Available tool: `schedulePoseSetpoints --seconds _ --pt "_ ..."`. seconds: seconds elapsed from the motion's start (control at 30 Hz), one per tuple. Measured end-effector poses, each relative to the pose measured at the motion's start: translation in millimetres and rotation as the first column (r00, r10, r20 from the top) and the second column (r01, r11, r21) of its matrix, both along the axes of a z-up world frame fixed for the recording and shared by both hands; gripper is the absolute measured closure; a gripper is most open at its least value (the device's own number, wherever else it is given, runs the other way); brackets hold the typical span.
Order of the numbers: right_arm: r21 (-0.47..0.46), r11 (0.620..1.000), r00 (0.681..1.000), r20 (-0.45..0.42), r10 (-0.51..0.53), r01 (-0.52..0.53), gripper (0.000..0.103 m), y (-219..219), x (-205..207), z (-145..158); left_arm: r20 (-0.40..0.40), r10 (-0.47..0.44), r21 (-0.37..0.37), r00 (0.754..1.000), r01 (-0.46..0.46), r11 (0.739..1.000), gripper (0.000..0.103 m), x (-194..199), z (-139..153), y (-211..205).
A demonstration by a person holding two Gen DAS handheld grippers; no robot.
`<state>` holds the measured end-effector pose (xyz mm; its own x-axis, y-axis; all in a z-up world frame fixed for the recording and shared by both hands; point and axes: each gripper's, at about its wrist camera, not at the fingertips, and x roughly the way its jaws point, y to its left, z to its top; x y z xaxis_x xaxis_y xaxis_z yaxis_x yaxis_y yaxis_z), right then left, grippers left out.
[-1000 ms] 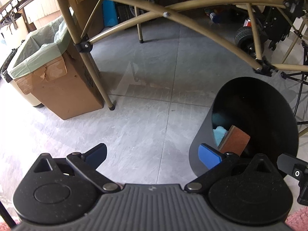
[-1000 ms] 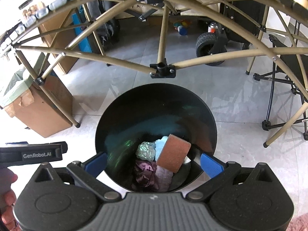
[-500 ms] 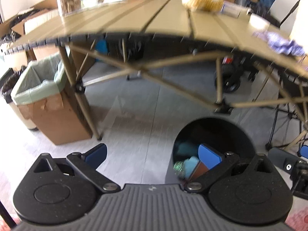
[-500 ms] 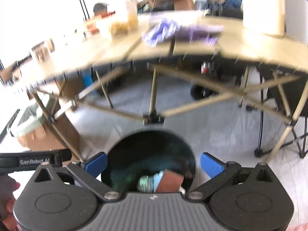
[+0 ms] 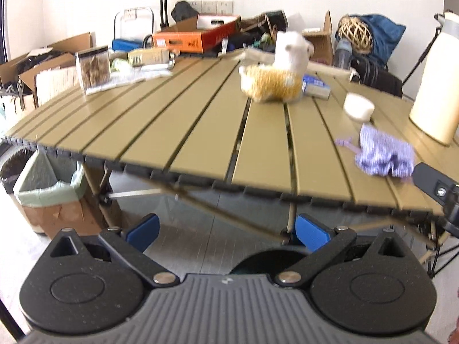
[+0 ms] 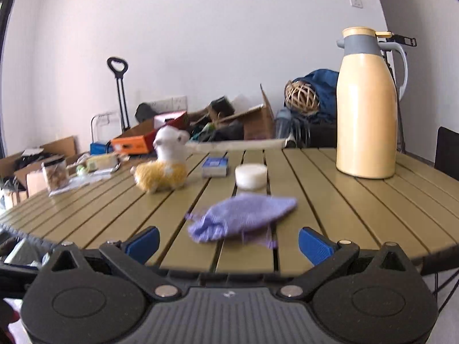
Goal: Collect trash
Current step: 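Lower right gripper onto the lavender drawstring pouch and close it, then lift the lavender pouch off the table with the right gripper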
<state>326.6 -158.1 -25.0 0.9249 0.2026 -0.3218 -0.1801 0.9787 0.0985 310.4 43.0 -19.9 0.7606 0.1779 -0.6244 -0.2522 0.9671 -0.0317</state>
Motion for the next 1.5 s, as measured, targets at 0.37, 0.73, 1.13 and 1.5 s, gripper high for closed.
schedulePoseSetpoints --seconds 0.37,0.73,1.13,1.5 --pt "0.011 1.000 0.999 -0.037 -0.029 0.030 0.000 13 70 -13 0.042 0.053 -0.016 0.998 -0.052 0.999 0.000 50 21 7" --pt "-0.032 0.997 0.993 -0.096 -0.071 0.068 0.000 26 92 -29 0.074 0.052 -0.095 0.996 -0.045 0.994 0.000 68 20 20" --pt "-0.083 0.994 0.995 -0.064 -0.077 0.071 0.016 32 93 -36 0.070 0.050 -0.073 0.996 -0.044 0.996 0.000 61 13 21" --pt "-0.058 0.994 0.995 -0.033 -0.098 0.096 0.077 14 91 -29 0.090 0.033 -0.023 0.995 -0.031 0.999 0.000 57 11 13"
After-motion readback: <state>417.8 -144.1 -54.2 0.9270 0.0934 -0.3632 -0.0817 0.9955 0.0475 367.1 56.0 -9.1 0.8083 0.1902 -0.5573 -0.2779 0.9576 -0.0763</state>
